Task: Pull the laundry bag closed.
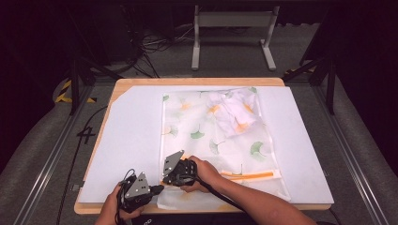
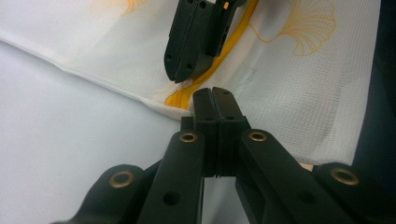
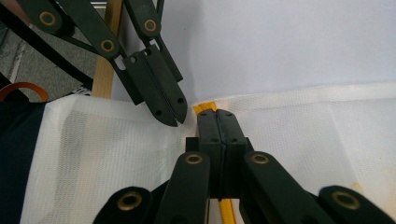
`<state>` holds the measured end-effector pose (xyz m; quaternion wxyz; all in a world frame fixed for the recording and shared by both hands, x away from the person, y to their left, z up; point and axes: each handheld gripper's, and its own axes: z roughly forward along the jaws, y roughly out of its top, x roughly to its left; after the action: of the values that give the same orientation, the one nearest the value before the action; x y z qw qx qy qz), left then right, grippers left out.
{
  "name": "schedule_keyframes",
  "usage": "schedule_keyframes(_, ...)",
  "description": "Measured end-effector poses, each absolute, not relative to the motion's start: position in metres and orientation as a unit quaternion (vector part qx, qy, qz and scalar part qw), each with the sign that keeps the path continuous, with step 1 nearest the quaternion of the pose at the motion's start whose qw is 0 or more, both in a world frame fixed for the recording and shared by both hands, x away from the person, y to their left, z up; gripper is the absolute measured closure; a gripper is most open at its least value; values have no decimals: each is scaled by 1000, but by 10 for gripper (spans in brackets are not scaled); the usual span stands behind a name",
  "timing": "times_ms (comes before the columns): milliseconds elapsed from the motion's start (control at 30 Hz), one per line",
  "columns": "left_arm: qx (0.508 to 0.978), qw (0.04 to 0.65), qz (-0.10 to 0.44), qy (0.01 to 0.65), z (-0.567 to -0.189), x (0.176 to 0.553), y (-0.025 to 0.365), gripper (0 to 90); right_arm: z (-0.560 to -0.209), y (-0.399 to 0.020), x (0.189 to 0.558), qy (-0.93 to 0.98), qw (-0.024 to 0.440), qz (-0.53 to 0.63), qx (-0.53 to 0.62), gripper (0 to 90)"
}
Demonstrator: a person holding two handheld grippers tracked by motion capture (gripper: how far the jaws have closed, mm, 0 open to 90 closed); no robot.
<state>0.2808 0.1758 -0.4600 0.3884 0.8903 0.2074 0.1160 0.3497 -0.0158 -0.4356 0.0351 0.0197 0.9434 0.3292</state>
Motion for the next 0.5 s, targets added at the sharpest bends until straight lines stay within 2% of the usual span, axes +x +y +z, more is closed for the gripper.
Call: schedule_keyframes(500, 885, 397, 103, 222, -461, 282, 178, 900, -433, -24, 343, 942, 56, 331, 14, 900)
